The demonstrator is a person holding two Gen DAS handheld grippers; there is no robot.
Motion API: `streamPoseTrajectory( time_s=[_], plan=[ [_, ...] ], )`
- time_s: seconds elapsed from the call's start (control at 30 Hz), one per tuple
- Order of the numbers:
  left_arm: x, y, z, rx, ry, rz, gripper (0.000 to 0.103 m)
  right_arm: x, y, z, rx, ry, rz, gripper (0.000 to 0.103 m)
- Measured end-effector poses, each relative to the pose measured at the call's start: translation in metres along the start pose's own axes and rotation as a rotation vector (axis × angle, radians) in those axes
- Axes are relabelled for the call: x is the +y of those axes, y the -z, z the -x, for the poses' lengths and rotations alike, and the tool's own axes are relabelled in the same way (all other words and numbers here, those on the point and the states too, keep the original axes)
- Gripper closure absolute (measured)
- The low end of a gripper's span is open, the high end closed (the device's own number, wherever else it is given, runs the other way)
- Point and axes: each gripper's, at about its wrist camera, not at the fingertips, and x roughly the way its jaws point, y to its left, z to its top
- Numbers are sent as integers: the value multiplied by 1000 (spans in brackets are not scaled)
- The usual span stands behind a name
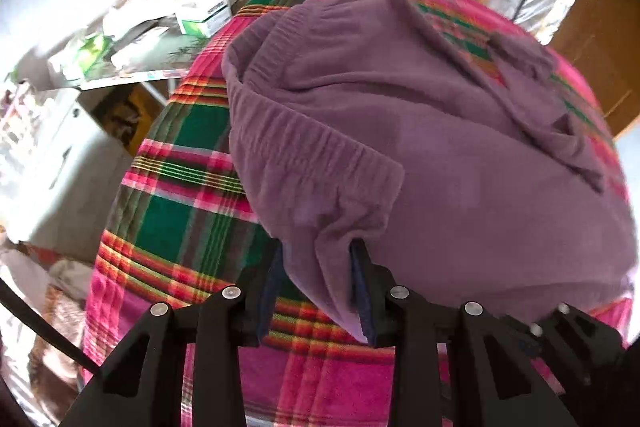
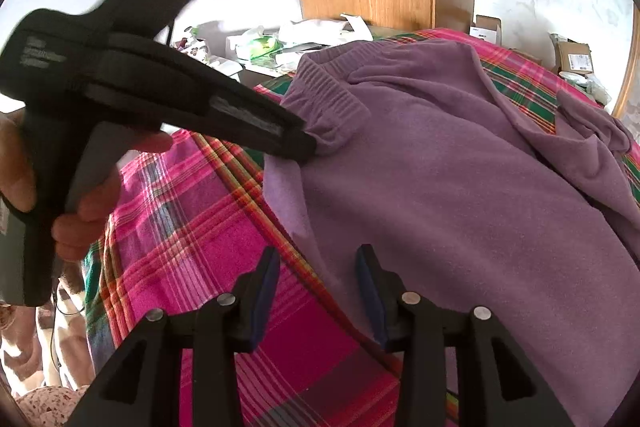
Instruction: Fold clothes
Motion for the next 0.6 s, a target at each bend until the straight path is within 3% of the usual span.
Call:
streamPoseTrajectory(
  time_s=[0.13, 0.2, 0.23, 0.3, 0.4, 0.6],
  plan=[
    [1, -5, -2, 9, -56, 5, 64, 1, 0, 0, 0, 7, -3, 62],
    [8, 1, 1, 15, -42, 25, 64, 3, 0, -1, 1, 35, 4, 69],
    [11, 3, 2, 16, -29, 36, 67, 5, 0, -1, 3, 58, 10, 73],
    [18, 5, 6, 1, 9, 76, 75, 5, 0, -1, 4, 99, 17, 88],
    [27, 10, 12, -27, 58, 124, 87, 1, 0, -1, 2, 103, 6, 98],
    [54, 27, 30, -97, 172, 268, 93, 10, 2, 8, -34, 103, 35, 100]
  ],
)
